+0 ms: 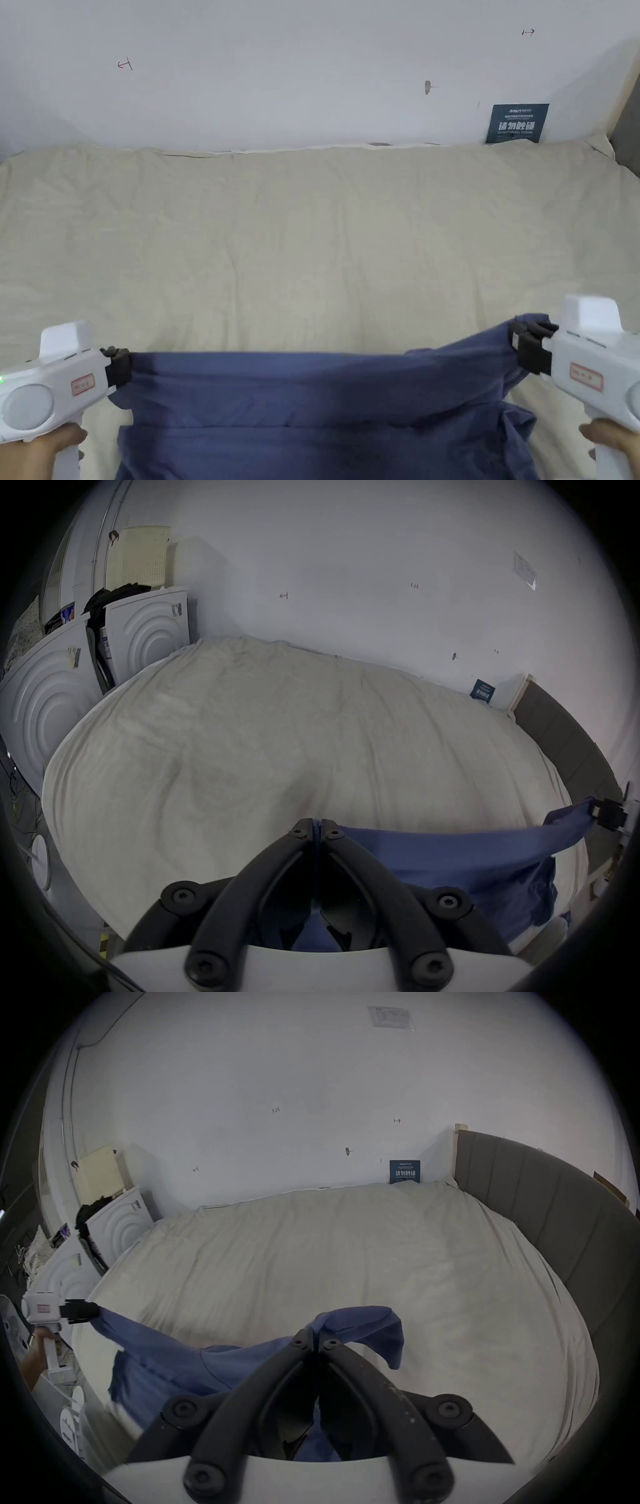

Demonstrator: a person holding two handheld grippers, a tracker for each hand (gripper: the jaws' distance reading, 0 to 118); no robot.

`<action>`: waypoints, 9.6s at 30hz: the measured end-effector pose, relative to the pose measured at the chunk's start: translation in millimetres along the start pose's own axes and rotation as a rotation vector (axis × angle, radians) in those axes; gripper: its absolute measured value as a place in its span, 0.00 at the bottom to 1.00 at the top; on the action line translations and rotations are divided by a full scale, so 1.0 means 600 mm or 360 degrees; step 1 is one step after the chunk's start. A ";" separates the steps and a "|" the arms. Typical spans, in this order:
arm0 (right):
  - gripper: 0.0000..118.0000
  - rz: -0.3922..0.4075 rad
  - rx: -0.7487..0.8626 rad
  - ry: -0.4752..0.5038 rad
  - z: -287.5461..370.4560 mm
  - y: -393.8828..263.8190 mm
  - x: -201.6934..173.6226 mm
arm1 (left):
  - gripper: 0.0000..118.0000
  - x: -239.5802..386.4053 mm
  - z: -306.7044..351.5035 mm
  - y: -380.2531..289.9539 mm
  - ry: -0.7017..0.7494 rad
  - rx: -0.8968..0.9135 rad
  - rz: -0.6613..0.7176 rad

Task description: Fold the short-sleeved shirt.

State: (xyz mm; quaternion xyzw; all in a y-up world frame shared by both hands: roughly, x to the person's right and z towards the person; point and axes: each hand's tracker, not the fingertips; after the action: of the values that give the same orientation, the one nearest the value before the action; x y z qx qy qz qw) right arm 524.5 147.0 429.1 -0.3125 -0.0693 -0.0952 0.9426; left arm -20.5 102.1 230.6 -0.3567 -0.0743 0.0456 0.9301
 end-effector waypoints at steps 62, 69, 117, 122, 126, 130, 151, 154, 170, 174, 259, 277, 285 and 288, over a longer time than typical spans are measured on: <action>0.01 0.0202 0.0751 -0.0335 0.117 0.023 -0.166 | 0.00 -0.018 0.081 -0.030 -0.0717 -0.0095 0.0253; 0.01 0.0229 0.0659 -0.0292 0.081 0.017 -0.188 | 0.13 -0.112 0.018 -0.114 -0.0612 -0.0472 0.0390; 0.01 0.0157 0.0548 -0.0239 0.079 0.006 -0.140 | 0.08 0.014 0.067 -0.068 -0.0350 -0.0335 -0.0051; 0.01 0.0142 0.0545 -0.0240 0.086 -0.001 -0.133 | 0.08 0.160 0.029 -0.088 -0.0503 -0.0469 -0.0206; 0.01 0.0136 0.0542 -0.0254 0.092 -0.008 -0.122 | 0.08 0.274 -0.007 -0.130 -0.0560 -0.0595 -0.0382; 0.01 0.0111 0.0537 -0.0271 0.097 -0.013 -0.106 | 0.08 0.354 -0.027 -0.184 -0.0513 -0.0682 -0.0597; 0.02 0.0080 0.0561 -0.0275 0.110 -0.012 -0.104 | 0.91 0.229 0.138 -0.087 -0.0376 0.0216 -0.0270; 0.02 0.0083 0.0559 -0.0262 0.108 -0.013 -0.108 | 0.27 0.186 0.129 -0.090 -0.0209 0.0277 -0.0249; 0.02 0.0086 0.0518 -0.0286 0.108 -0.022 -0.092 | 0.00 0.294 -0.014 -0.254 -0.0351 -0.0273 -0.0604; 0.02 0.0074 0.0514 -0.0322 0.113 -0.025 -0.076 | 0.00 0.369 -0.001 -0.294 -0.0315 -0.0312 -0.0758; 0.02 -0.0002 0.0472 -0.0291 0.120 -0.038 -0.070 | 0.86 0.406 0.059 -0.219 -0.0717 -0.0526 -0.0618; 0.02 0.0038 0.0482 -0.0223 0.113 -0.027 -0.110 | 0.00 0.305 0.047 -0.213 -0.0467 0.0076 -0.0437; 0.02 0.0010 0.0464 -0.0280 0.117 -0.034 -0.082 | 0.00 0.387 -0.010 -0.334 -0.0532 -0.0186 -0.0509; 0.02 0.0007 0.0454 -0.0299 0.117 -0.038 -0.076 | 0.00 0.408 -0.009 -0.364 -0.0499 -0.0120 -0.0495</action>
State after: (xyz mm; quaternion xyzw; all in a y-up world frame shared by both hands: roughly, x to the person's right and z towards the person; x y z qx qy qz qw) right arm 470.3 177.4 489.5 -0.1833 -0.1691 -0.0529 0.9670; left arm 228.5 -29.4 399.0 -0.3639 -0.2738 -0.0462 0.8891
